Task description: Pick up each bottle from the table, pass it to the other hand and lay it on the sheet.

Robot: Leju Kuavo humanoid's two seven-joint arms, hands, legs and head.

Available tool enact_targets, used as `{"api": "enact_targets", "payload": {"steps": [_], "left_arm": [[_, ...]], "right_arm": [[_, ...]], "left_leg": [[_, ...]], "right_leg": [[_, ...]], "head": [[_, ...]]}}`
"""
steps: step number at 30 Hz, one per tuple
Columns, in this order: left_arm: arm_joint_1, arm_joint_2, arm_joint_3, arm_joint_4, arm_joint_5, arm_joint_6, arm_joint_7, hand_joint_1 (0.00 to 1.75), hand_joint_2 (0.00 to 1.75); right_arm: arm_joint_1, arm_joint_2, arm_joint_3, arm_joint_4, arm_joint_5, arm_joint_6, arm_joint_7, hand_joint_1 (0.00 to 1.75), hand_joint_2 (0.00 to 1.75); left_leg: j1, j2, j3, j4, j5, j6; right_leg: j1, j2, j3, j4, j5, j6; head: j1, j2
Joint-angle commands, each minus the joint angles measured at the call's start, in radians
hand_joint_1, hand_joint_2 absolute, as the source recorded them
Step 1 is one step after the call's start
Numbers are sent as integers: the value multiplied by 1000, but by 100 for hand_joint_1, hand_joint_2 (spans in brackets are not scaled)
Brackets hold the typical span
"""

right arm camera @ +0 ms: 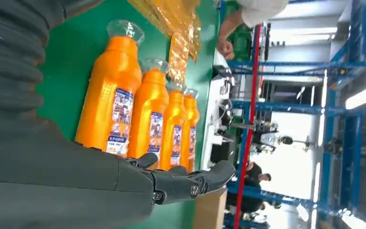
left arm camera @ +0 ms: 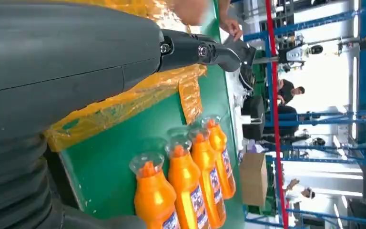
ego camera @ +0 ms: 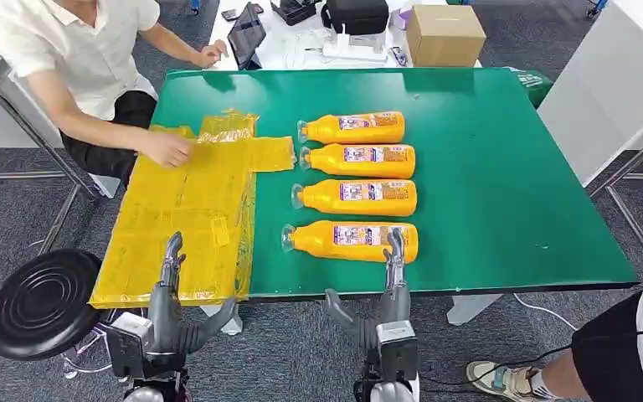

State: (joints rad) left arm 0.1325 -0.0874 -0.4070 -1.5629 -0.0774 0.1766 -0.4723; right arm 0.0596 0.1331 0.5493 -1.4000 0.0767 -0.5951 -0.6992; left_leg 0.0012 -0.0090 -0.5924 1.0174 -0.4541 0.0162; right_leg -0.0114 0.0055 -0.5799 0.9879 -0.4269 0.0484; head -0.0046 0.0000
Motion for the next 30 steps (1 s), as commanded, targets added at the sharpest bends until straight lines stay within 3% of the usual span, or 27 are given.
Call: {"api": "enact_targets", "payload": {"steps": [1,14,16,21,30], "left_arm": [[-71,4,-32,90,9,-23,-9,0,175],[-83,-7,-15,111,24,-32,-47,0,175],[-87,-5,-15,117,19,-40,-44,0,175],[-106,-8,-32,163,-49,-16,-50,0,175],[-113,-11,-32,173,-51,-15,-51,0,175]], "right_arm": [[-22,-19,17,9,21,-4,1,0,175],[-27,-28,26,38,49,-54,1,0,175],[-35,-23,17,86,116,-103,1,0,175],[-58,23,-261,192,553,-103,60,0,175],[-71,15,-263,208,537,-103,52,0,175]], "left_leg": [[0,-1,1,-1,0,-1],[1,0,2,-1,0,-1],[0,0,2,-1,0,-1],[0,-1,4,-3,1,-1],[0,0,4,-2,0,-1]], "right_leg": [[0,-1,1,-1,0,-1],[1,-1,3,-1,0,-1],[1,-1,2,-1,0,-1],[0,-2,5,-3,0,-1],[0,-1,4,-2,0,-2]], "head": [[0,0],[0,0],[0,0],[0,0],[0,0]]}}
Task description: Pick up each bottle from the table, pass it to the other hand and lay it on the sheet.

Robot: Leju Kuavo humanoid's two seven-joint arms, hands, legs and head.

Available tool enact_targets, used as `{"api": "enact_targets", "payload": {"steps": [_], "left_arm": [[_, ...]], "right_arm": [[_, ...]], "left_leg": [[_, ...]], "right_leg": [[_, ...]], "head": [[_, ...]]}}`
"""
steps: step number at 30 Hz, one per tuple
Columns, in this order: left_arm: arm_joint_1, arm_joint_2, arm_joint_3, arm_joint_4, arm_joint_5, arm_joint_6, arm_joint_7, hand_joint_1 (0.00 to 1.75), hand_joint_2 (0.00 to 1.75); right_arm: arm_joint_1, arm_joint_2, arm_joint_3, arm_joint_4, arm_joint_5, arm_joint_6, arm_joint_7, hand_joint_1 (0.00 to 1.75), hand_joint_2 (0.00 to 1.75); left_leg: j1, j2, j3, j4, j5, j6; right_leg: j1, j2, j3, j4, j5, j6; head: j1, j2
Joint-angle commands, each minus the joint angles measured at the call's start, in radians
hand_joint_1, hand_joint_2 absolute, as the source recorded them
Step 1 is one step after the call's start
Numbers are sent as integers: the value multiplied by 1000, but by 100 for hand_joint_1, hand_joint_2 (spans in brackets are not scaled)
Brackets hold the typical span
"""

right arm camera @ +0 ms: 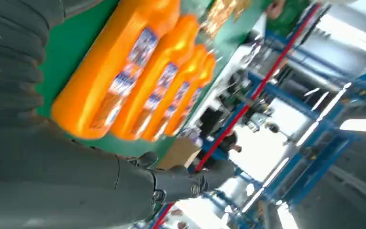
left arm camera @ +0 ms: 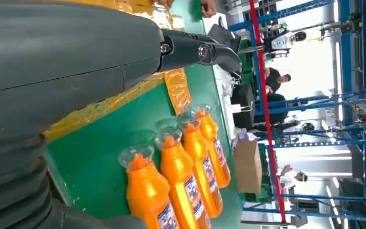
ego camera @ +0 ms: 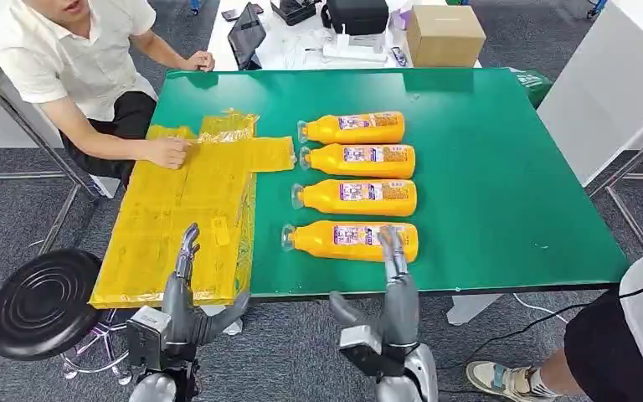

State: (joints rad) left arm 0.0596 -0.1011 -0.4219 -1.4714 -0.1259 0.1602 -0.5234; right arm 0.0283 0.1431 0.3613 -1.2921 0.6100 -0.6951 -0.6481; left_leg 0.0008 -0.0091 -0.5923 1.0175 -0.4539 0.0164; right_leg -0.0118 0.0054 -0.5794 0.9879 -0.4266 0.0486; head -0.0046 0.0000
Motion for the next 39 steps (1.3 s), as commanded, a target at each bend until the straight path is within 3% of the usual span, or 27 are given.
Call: {"api": "enact_targets", "payload": {"steps": [1,14,15,16,19,27,28,30,39], "left_arm": [[-40,3,-17,81,-2,1,0,0,175],[-40,3,-17,81,-2,1,0,0,175],[-39,4,-17,78,-6,3,-1,0,175],[-41,0,-18,79,-11,2,-3,0,175],[-48,-10,-20,91,-11,-7,-4,0,175],[-41,-15,-26,105,-11,-11,-4,0,175],[-58,-13,-39,114,9,-53,-5,0,175],[-83,-28,-47,138,19,-58,3,0,175],[-115,-37,-64,157,33,-79,34,0,175]], "right_arm": [[-40,5,-75,100,4,-3,0,0,175],[-40,5,-75,100,4,-3,0,0,175],[-29,21,-114,88,91,-3,22,0,175],[-31,42,-182,94,276,-3,80,0,175],[-86,13,-246,171,392,-3,164,0,175],[-157,27,-334,296,469,-3,204,0,175],[-258,3,-292,462,502,11,305,0,175],[-400,-33,-225,635,458,-3,355,0,175],[-554,-94,-67,693,524,158,600,0,175]], "left_leg": [[0,0,3,-2,0,-1],[1,0,2,-1,0,-1],[0,0,2,-1,0,-1],[1,1,3,-1,0,-1],[1,-1,3,-2,0,-1],[0,1,4,-2,0,-1],[0,1,3,-2,0,-1],[0,6,4,-2,1,-1],[-1,2,1,0,2,1]], "right_leg": [[1,-1,3,-2,0,-1],[1,-1,3,-2,0,-2],[1,-1,2,-1,0,-1],[1,-1,3,-2,0,-2],[1,-2,4,-2,-1,-2],[1,0,4,-3,1,-1],[1,0,3,-2,0,-1],[1,5,2,-3,2,-1],[-1,1,0,0,2,1]], "head": [[0,0],[0,0],[0,0],[0,0],[0,0],[0,0],[0,0],[0,0],[0,0]]}}
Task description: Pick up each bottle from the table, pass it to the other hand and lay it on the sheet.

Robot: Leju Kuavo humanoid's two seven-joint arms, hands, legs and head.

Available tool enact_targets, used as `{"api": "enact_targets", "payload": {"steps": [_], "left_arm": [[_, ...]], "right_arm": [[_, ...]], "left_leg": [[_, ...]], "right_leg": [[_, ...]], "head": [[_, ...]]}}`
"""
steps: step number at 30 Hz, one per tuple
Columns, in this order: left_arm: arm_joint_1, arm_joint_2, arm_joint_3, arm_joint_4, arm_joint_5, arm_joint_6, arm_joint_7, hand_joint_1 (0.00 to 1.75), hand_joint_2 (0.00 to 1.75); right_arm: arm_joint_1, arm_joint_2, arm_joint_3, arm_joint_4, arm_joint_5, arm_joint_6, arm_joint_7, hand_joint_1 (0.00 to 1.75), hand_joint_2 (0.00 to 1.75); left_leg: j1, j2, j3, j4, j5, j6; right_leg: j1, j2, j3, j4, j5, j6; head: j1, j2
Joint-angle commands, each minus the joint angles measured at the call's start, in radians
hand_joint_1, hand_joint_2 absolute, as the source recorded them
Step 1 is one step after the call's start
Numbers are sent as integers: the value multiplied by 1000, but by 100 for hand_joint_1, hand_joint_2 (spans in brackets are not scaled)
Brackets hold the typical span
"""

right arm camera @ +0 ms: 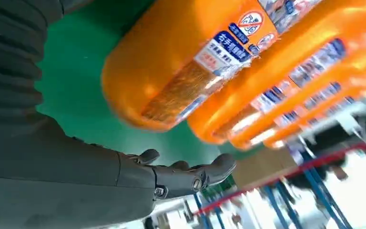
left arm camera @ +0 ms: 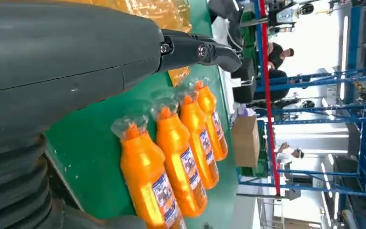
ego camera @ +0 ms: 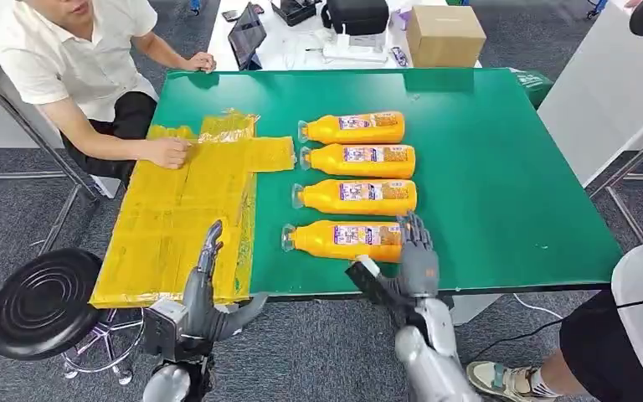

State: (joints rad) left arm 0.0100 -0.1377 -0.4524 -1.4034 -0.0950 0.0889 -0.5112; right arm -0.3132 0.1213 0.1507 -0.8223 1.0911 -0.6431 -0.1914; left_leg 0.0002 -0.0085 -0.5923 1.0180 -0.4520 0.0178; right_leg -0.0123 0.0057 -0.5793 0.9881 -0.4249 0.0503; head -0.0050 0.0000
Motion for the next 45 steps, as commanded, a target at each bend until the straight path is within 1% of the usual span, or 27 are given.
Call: {"api": "enact_targets", "payload": {"steps": [1,6,9,13,17,20,24,25,26,27,42,43,45], "left_arm": [[-67,-3,-32,91,-2,-7,27,0,175],[-67,-3,-31,90,-2,-6,28,0,175],[-67,-7,-27,91,-4,-6,31,0,175],[-70,-10,-26,96,-5,-10,38,0,175],[-74,-11,-28,103,-6,-16,44,0,175],[-77,-13,-28,108,-6,-18,46,0,175],[-81,-15,-29,111,-8,-19,48,0,175],[-81,-15,-29,112,-8,-19,48,0,175],[-80,-14,-29,112,-8,-19,48,0,175],[-79,-13,-28,112,-8,-19,48,0,175],[-61,0,-19,94,-7,-18,48,0,175],[-60,0,-18,94,-6,-18,48,0,175],[-58,0,-18,92,-6,-18,48,0,175]], "right_arm": [[-227,-73,153,233,51,144,172,0,175],[-227,-71,158,232,55,148,182,0,175],[-242,-72,182,238,72,176,208,0,175],[-261,-71,205,223,90,173,227,0,175],[-279,-71,220,220,94,211,241,0,175],[-301,-72,234,251,93,275,266,0,175],[-301,-70,235,270,87,290,267,0,175],[-299,-71,235,276,81,297,258,21,175],[-295,-71,236,279,75,301,248,154,175],[-291,-73,238,285,70,310,243,175,175],[-210,-65,229,306,5,264,182,175,175],[-204,-66,228,307,3,262,181,168,175],[-196,-67,227,306,-2,256,176,166,175]], "left_leg": [[0,2,2,-1,0,-1],[0,0,1,0,0,-1],[0,0,1,0,0,-1],[0,1,1,-1,0,-1],[0,1,0,0,0,-1],[0,1,1,0,0,-1],[-1,0,0,-1,0,-1],[0,1,2,-1,0,-1],[0,0,2,-1,-1,-1],[0,0,1,-1,0,-1],[1,-1,3,-1,0,-1],[1,-1,4,-2,0,-1],[1,-1,4,-2,0,-1]], "right_leg": [[0,1,1,0,0,-2],[0,0,1,0,0,-1],[0,0,0,0,0,-1],[0,0,1,0,0,-2],[0,0,0,0,0,-1],[0,0,0,0,0,-1],[0,0,0,0,0,-1],[0,0,2,0,0,-2],[0,-1,1,0,-1,-2],[0,-1,1,0,0,-1],[1,-2,4,-2,-1,-1],[1,-2,4,-2,-1,-1],[1,-2,4,-2,-1,-1]], "head": [[0,0],[0,0],[0,0],[0,0],[0,0],[0,0],[0,0],[0,0],[0,0],[0,0],[0,0],[0,0],[0,0]]}}
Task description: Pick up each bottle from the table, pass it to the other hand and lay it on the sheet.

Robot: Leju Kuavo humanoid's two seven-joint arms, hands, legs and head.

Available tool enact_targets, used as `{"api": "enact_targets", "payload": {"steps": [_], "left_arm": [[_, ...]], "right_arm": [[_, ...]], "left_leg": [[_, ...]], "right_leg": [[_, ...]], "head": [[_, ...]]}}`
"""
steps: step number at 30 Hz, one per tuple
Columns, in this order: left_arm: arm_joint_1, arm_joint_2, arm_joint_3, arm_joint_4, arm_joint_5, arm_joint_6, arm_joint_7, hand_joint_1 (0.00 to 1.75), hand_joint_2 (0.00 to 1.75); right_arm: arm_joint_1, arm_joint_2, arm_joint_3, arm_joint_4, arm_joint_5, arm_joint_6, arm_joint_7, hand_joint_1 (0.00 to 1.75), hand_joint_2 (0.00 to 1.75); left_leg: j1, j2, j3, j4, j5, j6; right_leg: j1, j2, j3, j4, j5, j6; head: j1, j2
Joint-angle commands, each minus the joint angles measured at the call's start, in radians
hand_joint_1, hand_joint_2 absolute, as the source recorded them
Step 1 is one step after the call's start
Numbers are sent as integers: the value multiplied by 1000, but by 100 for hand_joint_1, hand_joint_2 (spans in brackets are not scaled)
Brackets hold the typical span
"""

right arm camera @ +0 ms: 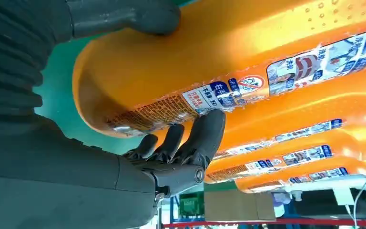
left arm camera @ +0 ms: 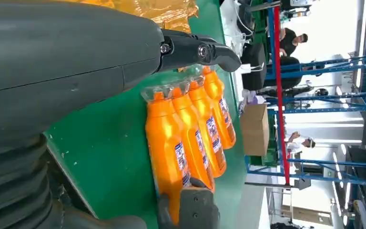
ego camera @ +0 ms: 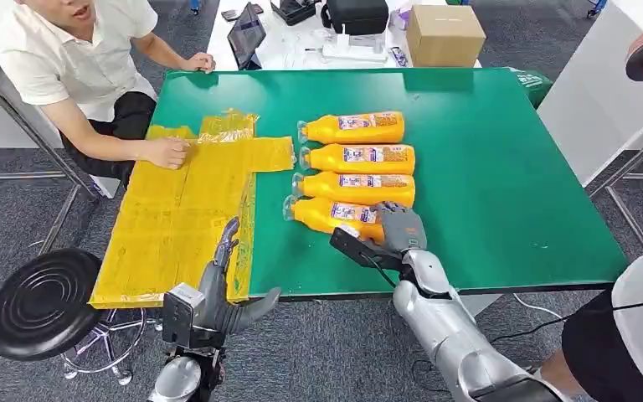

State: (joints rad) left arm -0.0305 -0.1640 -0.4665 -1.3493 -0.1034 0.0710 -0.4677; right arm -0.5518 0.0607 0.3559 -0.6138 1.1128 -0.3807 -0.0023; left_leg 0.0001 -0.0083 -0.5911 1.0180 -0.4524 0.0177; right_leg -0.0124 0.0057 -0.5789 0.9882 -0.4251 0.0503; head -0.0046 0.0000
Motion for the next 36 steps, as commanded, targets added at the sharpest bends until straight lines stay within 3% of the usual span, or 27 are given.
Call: {"api": "enact_targets", "payload": {"steps": [1,4,10,11,13,14,15,22,24,28,36], "left_arm": [[-17,27,-4,38,2,0,5,0,175],[-10,28,1,29,4,5,4,0,175],[9,32,7,14,8,16,-2,0,175],[12,33,6,10,8,16,-2,0,175],[14,33,6,10,8,16,-2,0,175],[15,35,6,10,8,17,-2,0,175],[16,35,6,9,7,17,-2,0,175],[16,35,7,8,6,18,-1,0,175],[18,36,7,4,3,20,1,0,175],[23,34,8,-6,-11,20,12,0,175],[19,29,7,1,-20,17,16,0,175]], "right_arm": [[43,-7,22,98,-24,-6,-13,162,175],[66,-6,6,101,-59,-5,-29,175,175],[123,4,-35,76,-141,-56,-113,175,175],[125,3,-30,76,-135,-60,-106,148,175],[128,3,-31,78,-137,-58,-103,141,175],[125,2,-26,84,-131,-54,-91,73,175],[126,2,-26,83,-130,-62,-90,51,175],[126,3,-26,82,-129,-67,-89,45,175],[130,4,-24,73,-122,-88,-85,3,175],[139,-2,5,45,-56,-159,-36,0,175],[130,-6,-6,36,-10,-175,17,0,175]], "left_leg": [[1,-1,4,-2,0,-1],[1,-2,6,-2,0,-1],[1,-2,10,-2,-1,-1],[2,-4,11,-3,0,-2],[1,-2,12,-2,-1,-1],[2,-2,13,-3,0,-2],[1,-2,13,-2,-1,-1],[1,0,14,-2,-1,-1],[1,-1,13,-2,0,-2],[1,-1,13,-1,-1,-1],[0,-2,11,-1,-1,-1]], "right_leg": [[1,-2,4,-2,0,-1],[1,-2,6,-2,-1,-1],[1,-3,10,-3,-1,-2],[2,-5,11,-4,0,-2],[1,-2,11,-3,-1,-2],[2,-3,13,-5,0,-3],[1,-3,13,-3,-1,-2],[1,-1,12,-2,0,-2],[1,-2,12,-3,0,-2],[1,-2,12,-2,-1,-2],[0,-2,11,-2,-1,-2]], "head": [[0,0],[0,0],[0,0],[0,0],[0,0],[0,0],[0,0],[0,0],[0,0],[0,0],[0,0]]}}
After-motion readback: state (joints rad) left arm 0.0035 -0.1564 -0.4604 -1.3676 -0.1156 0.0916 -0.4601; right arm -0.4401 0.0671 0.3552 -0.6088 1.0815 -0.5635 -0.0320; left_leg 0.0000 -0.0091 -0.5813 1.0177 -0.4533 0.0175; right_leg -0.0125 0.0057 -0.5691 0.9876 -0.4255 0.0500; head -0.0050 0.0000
